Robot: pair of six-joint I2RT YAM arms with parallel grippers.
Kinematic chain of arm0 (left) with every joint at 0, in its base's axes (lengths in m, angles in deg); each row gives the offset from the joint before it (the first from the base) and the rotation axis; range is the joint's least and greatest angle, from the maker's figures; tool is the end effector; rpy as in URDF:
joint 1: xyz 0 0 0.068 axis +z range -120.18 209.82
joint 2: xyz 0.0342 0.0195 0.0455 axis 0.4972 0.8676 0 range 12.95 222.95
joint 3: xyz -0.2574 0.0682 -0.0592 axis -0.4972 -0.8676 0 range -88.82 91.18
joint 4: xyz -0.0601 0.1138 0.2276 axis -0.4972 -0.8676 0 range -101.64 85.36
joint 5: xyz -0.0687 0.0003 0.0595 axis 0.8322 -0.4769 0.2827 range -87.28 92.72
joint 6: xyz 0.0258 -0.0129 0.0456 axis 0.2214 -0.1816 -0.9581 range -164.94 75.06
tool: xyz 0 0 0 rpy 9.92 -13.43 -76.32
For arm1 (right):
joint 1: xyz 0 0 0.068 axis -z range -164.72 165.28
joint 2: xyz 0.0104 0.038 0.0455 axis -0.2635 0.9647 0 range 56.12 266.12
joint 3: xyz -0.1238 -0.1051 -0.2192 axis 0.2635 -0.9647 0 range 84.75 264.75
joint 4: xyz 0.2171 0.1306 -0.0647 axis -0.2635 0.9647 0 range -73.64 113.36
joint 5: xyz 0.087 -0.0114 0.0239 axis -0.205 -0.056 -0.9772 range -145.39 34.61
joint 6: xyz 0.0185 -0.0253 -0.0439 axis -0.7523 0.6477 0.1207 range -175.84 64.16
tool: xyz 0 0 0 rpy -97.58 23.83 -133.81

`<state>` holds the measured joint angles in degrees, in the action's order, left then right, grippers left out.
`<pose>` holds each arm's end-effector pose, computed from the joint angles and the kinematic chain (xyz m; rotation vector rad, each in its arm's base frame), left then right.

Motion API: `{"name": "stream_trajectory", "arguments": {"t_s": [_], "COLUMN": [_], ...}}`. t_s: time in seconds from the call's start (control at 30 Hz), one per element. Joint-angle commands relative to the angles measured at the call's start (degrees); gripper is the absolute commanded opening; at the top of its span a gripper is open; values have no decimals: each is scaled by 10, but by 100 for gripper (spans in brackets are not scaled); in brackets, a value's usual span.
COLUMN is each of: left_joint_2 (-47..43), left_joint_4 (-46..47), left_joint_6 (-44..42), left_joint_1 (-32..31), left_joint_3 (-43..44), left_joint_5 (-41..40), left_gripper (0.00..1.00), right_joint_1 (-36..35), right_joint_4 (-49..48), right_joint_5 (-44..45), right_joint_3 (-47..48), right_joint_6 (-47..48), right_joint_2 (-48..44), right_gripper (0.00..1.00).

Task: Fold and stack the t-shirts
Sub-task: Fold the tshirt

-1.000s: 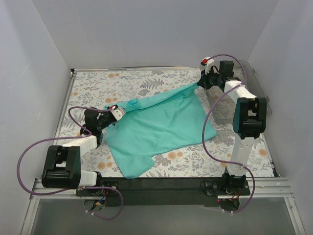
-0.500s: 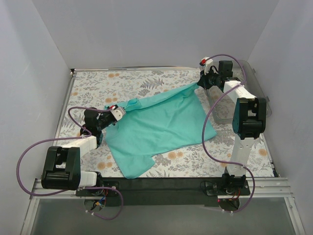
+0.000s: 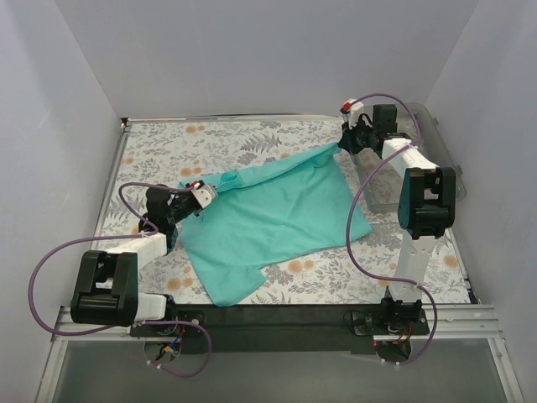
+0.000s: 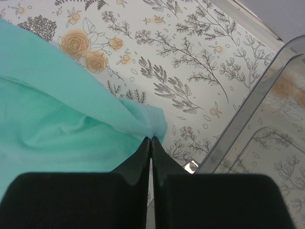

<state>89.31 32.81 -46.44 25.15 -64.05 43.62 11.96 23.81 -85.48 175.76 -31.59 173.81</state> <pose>0.2520 -0.0440 0.1907 0.5972 1.7063 -0.6845 0.4735 0.0454 0.2322 -0.7817 1.9454 0.3487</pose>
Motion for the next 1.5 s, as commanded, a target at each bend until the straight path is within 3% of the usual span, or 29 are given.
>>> {"name": "stream_trajectory", "arguments": {"t_s": [0.0, 0.3, 0.53, 0.67, 0.9, 1.17, 1.47], "left_joint_2": [-11, -13, -17, -21, -23, -17, -20], "left_joint_4": [-4, -9, -9, -6, -4, 0, 1], "left_joint_6": [-5, -4, -3, -2, 3, 4, 5], "left_joint_1": [-3, -6, -8, -8, -9, -10, -11], "left_joint_3": [-7, -6, -7, -10, -15, -11, -13], "left_joint_5": [-2, 0, 1, 1, 0, 0, 0], "left_gripper": [0, 0, 0, 0, 0, 0, 0], "right_joint_1": [-3, -8, -20, -42, -86, -86, -86], "right_joint_4": [5, 13, 16, 31, 83, 125, 134], "right_joint_5": [10, 13, -8, -25, 34, 90, 191], "right_joint_3": [15, 13, -3, 0, 101, 122, 124], "right_joint_6": [11, 20, 32, 18, -77, -61, -48], "right_joint_2": [-27, -67, -120, -112, 2, 47, 79], "right_gripper": [9, 43, 44, 41, 18, 8, 4]}}
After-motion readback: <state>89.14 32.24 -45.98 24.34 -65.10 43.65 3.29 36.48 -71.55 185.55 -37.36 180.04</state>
